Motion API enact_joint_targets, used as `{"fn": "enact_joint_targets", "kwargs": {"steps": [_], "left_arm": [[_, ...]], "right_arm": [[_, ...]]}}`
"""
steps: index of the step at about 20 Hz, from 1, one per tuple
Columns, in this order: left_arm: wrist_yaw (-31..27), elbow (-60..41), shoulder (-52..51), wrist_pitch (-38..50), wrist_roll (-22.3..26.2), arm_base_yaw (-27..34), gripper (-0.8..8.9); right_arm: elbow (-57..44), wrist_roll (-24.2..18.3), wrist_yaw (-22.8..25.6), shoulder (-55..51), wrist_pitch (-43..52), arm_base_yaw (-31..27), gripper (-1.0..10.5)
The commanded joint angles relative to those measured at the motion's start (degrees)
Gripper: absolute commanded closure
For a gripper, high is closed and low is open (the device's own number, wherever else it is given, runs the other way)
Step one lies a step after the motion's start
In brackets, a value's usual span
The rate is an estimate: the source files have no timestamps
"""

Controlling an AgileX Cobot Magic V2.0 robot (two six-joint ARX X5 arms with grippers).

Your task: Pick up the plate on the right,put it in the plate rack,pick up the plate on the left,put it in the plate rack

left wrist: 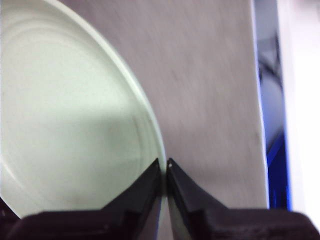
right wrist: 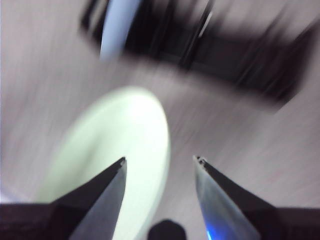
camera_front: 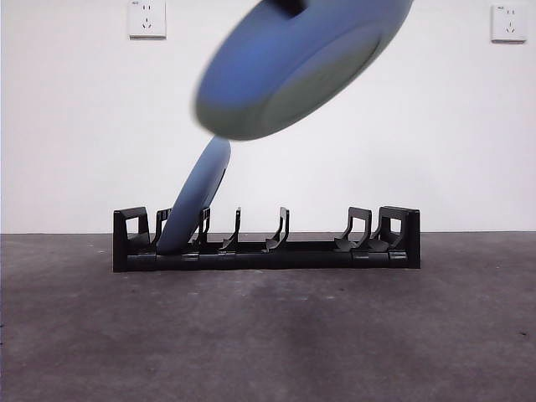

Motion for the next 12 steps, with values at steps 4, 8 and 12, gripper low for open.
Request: {"fn": "enact_joint_targets", "kwargs": {"steps": [4, 8, 12], "left_arm": [[6.0, -0.1, 0.3, 22.2, -14.3, 7.7, 8.22], [9.7, -0.1, 3.4, 35.7, -20.7, 14.7, 8.22], [10.4, -0.1, 8.3, 43.3, -24.0, 18.8, 8.22]], "right_arm": [[10.5, -0.6, 4.2, -10.1, 0.6, 0.1, 7.2], [11.1, -0.9, 4.0, -17.4, -0.5, 0.2, 7.2], [11.1, -0.9, 3.2, -20.2, -3.1, 0.2, 7.2]]}}
